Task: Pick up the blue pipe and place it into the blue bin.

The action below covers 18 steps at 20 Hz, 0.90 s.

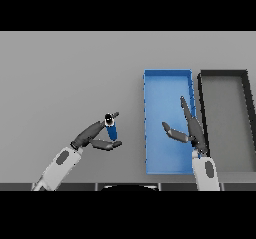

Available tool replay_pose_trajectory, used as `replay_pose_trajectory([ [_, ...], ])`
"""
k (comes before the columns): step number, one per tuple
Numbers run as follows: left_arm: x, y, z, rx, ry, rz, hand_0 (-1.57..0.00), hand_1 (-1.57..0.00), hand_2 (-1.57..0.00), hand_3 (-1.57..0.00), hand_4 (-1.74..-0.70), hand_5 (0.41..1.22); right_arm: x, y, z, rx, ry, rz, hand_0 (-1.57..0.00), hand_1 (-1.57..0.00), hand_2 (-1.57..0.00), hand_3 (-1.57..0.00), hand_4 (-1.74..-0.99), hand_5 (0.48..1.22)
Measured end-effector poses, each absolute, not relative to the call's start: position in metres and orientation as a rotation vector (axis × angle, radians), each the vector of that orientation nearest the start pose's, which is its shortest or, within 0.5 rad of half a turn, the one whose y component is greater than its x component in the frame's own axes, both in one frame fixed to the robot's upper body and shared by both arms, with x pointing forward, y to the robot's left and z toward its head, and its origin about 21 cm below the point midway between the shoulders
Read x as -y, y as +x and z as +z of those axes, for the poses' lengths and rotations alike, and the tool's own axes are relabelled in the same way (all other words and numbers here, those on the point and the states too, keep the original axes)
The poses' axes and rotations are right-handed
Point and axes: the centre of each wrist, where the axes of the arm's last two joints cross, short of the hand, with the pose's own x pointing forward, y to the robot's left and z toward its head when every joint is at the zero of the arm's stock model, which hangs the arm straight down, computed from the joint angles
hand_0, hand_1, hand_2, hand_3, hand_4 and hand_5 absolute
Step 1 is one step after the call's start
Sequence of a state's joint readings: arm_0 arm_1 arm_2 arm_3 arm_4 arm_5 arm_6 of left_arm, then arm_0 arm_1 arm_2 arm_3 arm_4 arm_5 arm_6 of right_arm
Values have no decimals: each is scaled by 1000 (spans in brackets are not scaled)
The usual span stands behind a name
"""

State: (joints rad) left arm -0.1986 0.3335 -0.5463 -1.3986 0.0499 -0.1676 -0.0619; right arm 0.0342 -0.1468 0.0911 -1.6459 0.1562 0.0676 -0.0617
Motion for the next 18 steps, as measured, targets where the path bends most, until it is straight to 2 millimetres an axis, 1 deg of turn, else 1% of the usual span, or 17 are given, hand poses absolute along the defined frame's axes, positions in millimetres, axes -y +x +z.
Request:
replay_pose_trajectory([
  [2,-176,266,-18,1444,-291,-837,1,1,-23,0,-1098,517,241,242,17,1650,-113,364,1,1,1,1,-1195,548],
  [3,-173,265,-22,1456,-307,-830,1,1,-51,-16,-1117,543,243,244,18,1644,-129,365,1,1,1,1,-1192,549],
  [4,-169,269,-20,1470,-346,-803,1,1,-87,-44,-1137,567,243,243,19,1642,-126,368,1,1,1,1,-1188,550],
  [5,-167,270,-23,1468,-365,-787,1,-44,-166,-108,-1176,601,240,240,16,1643,-124,379,1,1,1,1,-1186,554],
  [6,-163,271,-23,1455,-395,-758,1,-118,-269,-202,-1217,635,242,241,17,1641,-133,377,1,1,1,1,-1188,556],
  [7,-160,268,-23,1458,-426,-728,-39,-248,-417,-345,-1268,675,241,240,18,1656,-132,380,1,1,1,1,-1196,560],
  [8,-156,268,-25,1452,-450,-711,-179,-411,-578,-590,-1301,784,241,241,18,1642,-125,366,1,1,1,1,-1192,560],
  [9,-151,268,-26,1448,-472,-691,-418,-642,-777,-777,-1383,872,241,242,17,1641,-127,367,1,1,1,1,-1191,561],
  [10,-148,267,-26,1464,-485,-671,-648,-828,-936,-914,-1450,941,240,240,16,1644,-127,369,1,1,1,1,-1189,562],
  [11,-144,267,-25,1470,-483,-670,-833,-976,-1063,-1015,-1505,997,242,237,14,1647,-121,371,1,1,1,1,-1184,562],
  [12,-141,266,-26,1492,-492,-672,-981,-1095,-1164,-1112,-1551,1042,243,240,14,1636,-131,374,1,1,1,1,-1182,562],
  [13,-142,264,-27,1497,-497,-671,-1099,-1190,-1246,-1196,-1588,1078,245,242,18,1653,-136,370,1,1,1,1,-1179,561],
  [14,-143,260,-27,1498,-506,-677,-1193,-1266,-1311,-1258,-1617,1106,241,240,15,1646,-131,379,1,1,1,1,-1178,561],
  [15,-141,261,-23,1488,-490,-688,-1269,-1327,-1363,-1320,-1586,1129,243,242,16,1642,-132,379,1,1,1,1,-1176,560],
  [17,-136,259,-24,1496,-483,-705,-1378,-1415,-1438,-1411,-1541,1162,245,240,14,1630,-138,386,1,1,1,1,-1176,559],
  [18,-139,257,-25,1516,-488,-711,-1416,-1446,-1464,-1443,-1525,1174,241,241,11,1626,-127,384,1,1,1,1,-1174,558],
])
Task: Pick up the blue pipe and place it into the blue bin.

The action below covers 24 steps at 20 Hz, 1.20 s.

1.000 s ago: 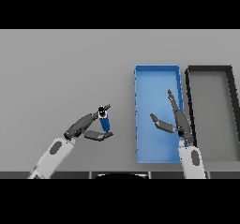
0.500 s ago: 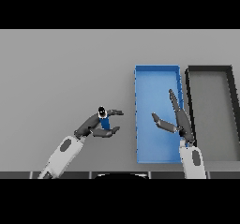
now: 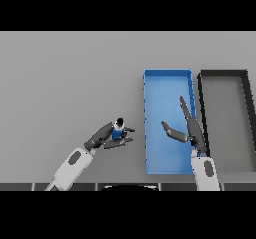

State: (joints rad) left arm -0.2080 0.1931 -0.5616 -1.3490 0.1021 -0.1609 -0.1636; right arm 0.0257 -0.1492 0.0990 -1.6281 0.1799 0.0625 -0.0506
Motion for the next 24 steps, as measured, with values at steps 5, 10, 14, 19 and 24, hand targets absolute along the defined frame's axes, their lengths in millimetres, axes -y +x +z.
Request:
replay_pose_trajectory([
  [5,-129,260,-9,1646,-514,-689,-1520,-1530,-1536,-1529,-1485,1206,242,240,13,1639,-134,394,1,1,1,1,-1154,550],
  [10,-110,265,17,1708,-567,-676,-1554,-1558,-1560,-1557,-1475,1216,244,244,15,1630,-164,399,1,1,1,1,-1135,559],
  [14,-107,266,37,1732,-592,-724,-1564,-1566,-1566,-1565,-1473,1219,246,242,14,1626,-167,414,1,1,1,1,-1124,569],
  [19,-104,268,41,1704,-599,-751,-1569,-1569,-1569,-1569,-1473,1220,243,235,17,1642,-186,403,1,1,1,1,-1122,578],
  [24,-104,267,43,1705,-602,-738,-1570,-1570,-1570,-1570,-1474,1220,236,218,21,1620,-261,370,1,1,1,1,-1185,578],
])
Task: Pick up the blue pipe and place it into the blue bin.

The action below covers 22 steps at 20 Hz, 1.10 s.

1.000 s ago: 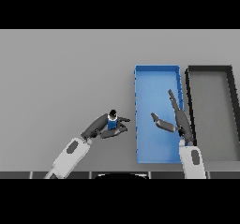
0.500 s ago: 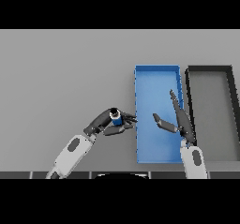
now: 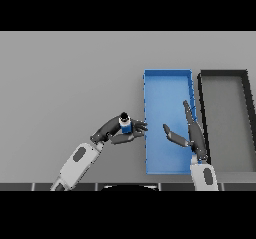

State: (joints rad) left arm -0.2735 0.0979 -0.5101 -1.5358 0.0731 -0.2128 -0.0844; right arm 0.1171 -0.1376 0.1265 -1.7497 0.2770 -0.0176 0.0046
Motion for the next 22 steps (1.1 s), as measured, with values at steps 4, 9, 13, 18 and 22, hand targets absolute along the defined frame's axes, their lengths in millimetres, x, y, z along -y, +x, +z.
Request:
replay_pose_trajectory([
  [4,-108,265,38,1714,-601,-759,-1571,-1571,-1571,-1571,-1475,1221,237,213,27,1672,-222,330,1,-22,-30,1,-1166,571],
  [9,-109,266,41,1702,-584,-771,-1571,-1571,-1571,-1571,-1474,1221,245,221,78,1866,-2,396,1,-6,-12,1,-1165,589],
  [13,-109,265,40,1701,-577,-777,-1571,-1571,-1571,-1571,-1473,1221,234,219,122,1843,123,609,1,-2,-4,1,-1194,543],
  [18,-106,262,41,1710,-579,-796,-1571,-1571,-1571,-1571,-1474,1221,214,225,153,1811,211,840,1,0,-1,1,-1256,523],
  [22,-105,266,44,1704,-569,-811,-1571,-1571,-1571,-1571,-1475,1221,193,229,163,1761,291,917,1,1,0,1,-1232,525],
])
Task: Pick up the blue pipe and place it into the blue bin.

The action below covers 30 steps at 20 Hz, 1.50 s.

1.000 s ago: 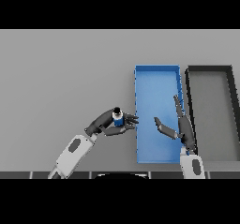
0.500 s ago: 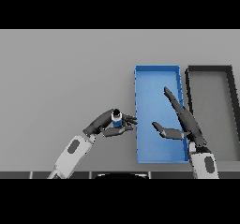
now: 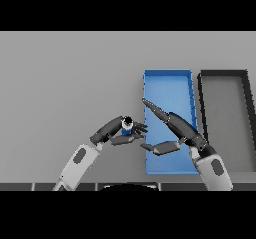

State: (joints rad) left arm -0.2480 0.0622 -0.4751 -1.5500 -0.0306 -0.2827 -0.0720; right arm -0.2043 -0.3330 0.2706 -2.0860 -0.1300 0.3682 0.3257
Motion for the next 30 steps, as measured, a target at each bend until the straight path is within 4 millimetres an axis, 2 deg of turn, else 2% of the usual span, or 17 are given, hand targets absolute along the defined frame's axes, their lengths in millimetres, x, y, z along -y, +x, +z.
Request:
replay_pose_trajectory([
  [5,-100,266,48,1694,-587,-812,-1571,-1571,-1571,-1571,-1474,1221,160,242,168,1677,381,1033,1,1,1,1,-1201,514],
  [7,-103,268,47,1695,-596,-809,-1571,-1571,-1571,-1571,-1476,1221,153,251,170,1669,392,1068,1,1,1,1,-1192,514],
  [10,-106,270,45,1679,-640,-806,-1571,-1571,-1571,-1571,-1459,1221,135,262,170,1651,444,1097,1,1,-1,1,-1208,512],
  [12,-106,269,43,1688,-649,-811,-1571,-1571,-1571,-1571,-1456,1221,127,269,168,1619,456,1129,1,-32,-54,-6,-1215,513],
  [13,-107,270,43,1691,-638,-814,-1571,-1571,-1571,-1571,-1460,1221,121,273,168,1607,467,1140,-24,-108,-130,-49,-1222,517],
  [14,-105,272,42,1681,-652,-808,-1571,-1571,-1571,-1571,-1515,1221,118,276,168,1610,477,1145,-166,-241,-249,-143,-1255,519],
  [15,-104,271,42,1662,-632,-810,-1571,-1571,-1541,-1304,-1560,1221,114,279,173,1612,485,1152,-398,-437,-428,-307,-1303,520],
  [16,-106,272,43,1652,-629,-806,-1571,-1571,-1528,-1139,-1596,1221,108,279,170,1603,498,1164,-630,-652,-657,-504,-1383,523],
  [17,-104,273,44,1647,-634,-791,-1571,-1571,-1537,-1163,-1625,1221,105,280,171,1603,491,1174,-818,-836,-840,-662,-1446,527],
  [19,-102,272,41,1657,-639,-794,-1571,-1571,-1549,-1228,-1667,1221,103,281,171,1620,501,1188,-1089,-1101,-1103,-896,-1537,600],
  [20,-105,271,41,1671,-641,-790,-1571,-1571,-1553,-1271,-1682,1221,100,281,170,1618,530,1170,-1186,-1195,-1196,-1031,-1513,671],
  [22,-101,272,40,1679,-643,-793,-1571,-1571,-1560,-1331,-1703,1221,99,278,163,1640,598,1107,-1324,-1330,-1331,-1225,-1481,869],
  [24,-102,275,42,1686,-646,-800,-1571,-1571,-1549,-1372,-1717,1221,100,277,162,1674,597,1103,-1413,-1417,-1418,-1350,-1474,996],
  [27,-106,274,43,1692,-639,-795,-1571,-1571,-1551,-1417,-1729,1221,96,275,162,1714,599,1144,-1490,-1492,-1492,-1458,-1485,1106],
  [28,-104,273,45,1715,-650,-785,-1571,-1571,-1555,-1432,-1731,1221,92,275,166,1717,610,1141,-1506,-1508,-1508,-1480,-1488,1129],
  [30,-101,275,45,1702,-635,-788,-1571,-1571,-1561,-1434,-1735,1221,94,273,160,1695,644,1077,-1530,-1531,-1531,-1513,-1492,1162],
])
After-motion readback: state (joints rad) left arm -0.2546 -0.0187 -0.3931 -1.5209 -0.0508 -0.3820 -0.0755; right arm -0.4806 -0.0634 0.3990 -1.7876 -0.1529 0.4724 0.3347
